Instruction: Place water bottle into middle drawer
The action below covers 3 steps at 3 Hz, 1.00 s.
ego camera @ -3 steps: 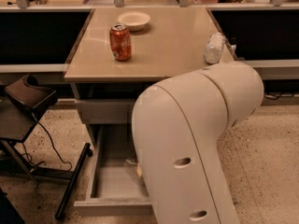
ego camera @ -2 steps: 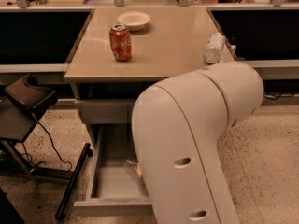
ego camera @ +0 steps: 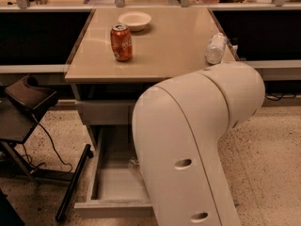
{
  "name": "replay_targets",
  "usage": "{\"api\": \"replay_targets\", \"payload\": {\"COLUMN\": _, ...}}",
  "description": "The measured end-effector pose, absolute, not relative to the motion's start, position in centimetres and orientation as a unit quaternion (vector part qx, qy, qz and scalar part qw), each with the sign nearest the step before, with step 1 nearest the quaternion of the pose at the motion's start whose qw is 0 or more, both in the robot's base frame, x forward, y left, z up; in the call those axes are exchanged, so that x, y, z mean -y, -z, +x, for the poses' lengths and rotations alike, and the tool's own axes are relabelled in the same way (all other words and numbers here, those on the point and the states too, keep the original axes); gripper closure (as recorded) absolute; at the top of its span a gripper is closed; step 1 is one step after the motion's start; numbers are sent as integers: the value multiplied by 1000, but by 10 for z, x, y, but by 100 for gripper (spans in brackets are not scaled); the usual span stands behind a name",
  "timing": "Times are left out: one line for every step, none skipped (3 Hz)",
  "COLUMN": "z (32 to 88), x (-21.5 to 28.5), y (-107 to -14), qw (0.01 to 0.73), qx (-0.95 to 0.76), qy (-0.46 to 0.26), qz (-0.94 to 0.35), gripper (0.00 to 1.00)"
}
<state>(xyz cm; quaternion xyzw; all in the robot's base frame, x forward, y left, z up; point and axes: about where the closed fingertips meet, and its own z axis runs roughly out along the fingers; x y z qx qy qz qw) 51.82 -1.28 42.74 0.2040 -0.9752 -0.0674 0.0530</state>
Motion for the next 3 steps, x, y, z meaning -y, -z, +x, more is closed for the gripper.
{"api": "replay_targets", "payload": {"z": 518, "x": 13, "y": -427, "qw": 53, "qx": 975, "qy": 67, "qz": 204, "gripper": 11}}
{"api": "replay_targets", "payload": {"z": 518, "x": 13, "y": -427, "qw": 53, "qx": 975, "qy": 67, "qz": 204, "gripper": 0}}
{"api": "replay_targets", "payload": {"z": 518, "x": 13, "y": -427, "qw": 53, "qx": 975, "qy": 67, "qz": 204, "gripper": 0}}
